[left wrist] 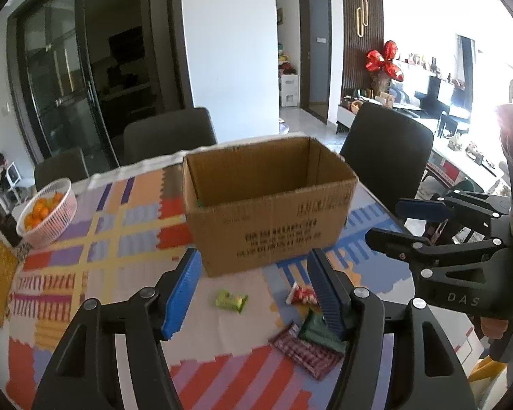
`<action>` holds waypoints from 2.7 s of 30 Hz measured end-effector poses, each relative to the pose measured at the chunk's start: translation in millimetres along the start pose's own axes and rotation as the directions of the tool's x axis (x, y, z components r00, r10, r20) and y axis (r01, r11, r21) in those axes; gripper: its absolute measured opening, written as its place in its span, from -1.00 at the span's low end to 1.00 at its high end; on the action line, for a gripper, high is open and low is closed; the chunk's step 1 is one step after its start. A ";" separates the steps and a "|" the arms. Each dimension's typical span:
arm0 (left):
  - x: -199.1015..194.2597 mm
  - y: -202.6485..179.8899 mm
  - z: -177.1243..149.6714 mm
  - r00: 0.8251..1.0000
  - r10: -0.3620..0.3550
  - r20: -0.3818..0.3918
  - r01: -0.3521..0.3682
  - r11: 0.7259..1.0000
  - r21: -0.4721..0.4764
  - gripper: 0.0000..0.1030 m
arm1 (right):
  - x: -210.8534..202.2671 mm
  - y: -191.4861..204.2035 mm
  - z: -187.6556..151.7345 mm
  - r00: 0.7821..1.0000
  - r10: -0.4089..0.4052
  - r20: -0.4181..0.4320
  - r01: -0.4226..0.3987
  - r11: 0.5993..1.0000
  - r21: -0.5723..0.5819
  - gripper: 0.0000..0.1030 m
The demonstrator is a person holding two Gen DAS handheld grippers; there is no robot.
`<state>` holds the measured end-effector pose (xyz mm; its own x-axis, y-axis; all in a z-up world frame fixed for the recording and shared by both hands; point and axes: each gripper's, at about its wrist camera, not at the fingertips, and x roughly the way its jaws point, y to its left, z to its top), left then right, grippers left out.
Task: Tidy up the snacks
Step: 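Move both grippers back down to the remaining snacks on the table, then grasp the green wrapped candy with the left gripper while the right grasps the red chocolate bar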
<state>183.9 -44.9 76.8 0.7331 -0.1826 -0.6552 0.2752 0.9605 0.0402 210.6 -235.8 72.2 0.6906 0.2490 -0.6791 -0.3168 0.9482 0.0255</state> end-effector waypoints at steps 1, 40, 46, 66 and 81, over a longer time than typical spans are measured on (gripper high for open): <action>1.0 0.1 -4.5 1.000 -0.003 -0.010 0.003 1.000 -0.006 0.24 | -0.1 0.3 -4.9 1.000 -0.001 -0.005 0.001 1.000 0.000 0.06; 158.3 40.3 -79.2 0.950 -0.030 -0.312 0.052 0.997 0.064 0.29 | 148.5 27.4 -65.3 0.927 -0.047 -0.371 0.010 0.995 -0.101 0.06; 177.8 41.4 -76.0 0.947 -0.013 -0.320 0.041 0.996 0.079 0.32 | 163.9 25.8 -65.4 0.919 -0.040 -0.392 0.007 0.996 -0.084 0.06; 195.2 47.3 -72.0 0.939 -0.059 -0.339 0.059 0.998 -0.011 -0.34 | 185.0 27.2 -65.1 0.917 0.005 -0.398 -0.022 0.999 -0.037 -0.52; 141.7 35.3 -61.0 0.962 -0.056 -0.268 0.043 0.997 -0.057 -0.37 | 152.4 11.6 -57.6 0.943 0.016 -0.332 -0.014 1.000 0.008 -0.56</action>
<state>259.6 -24.1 -60.7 0.5228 -0.1735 -0.8346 0.2701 0.9623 -0.0309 274.8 -198.2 -73.3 0.4307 0.1846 -0.8834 -0.3214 0.9461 0.0410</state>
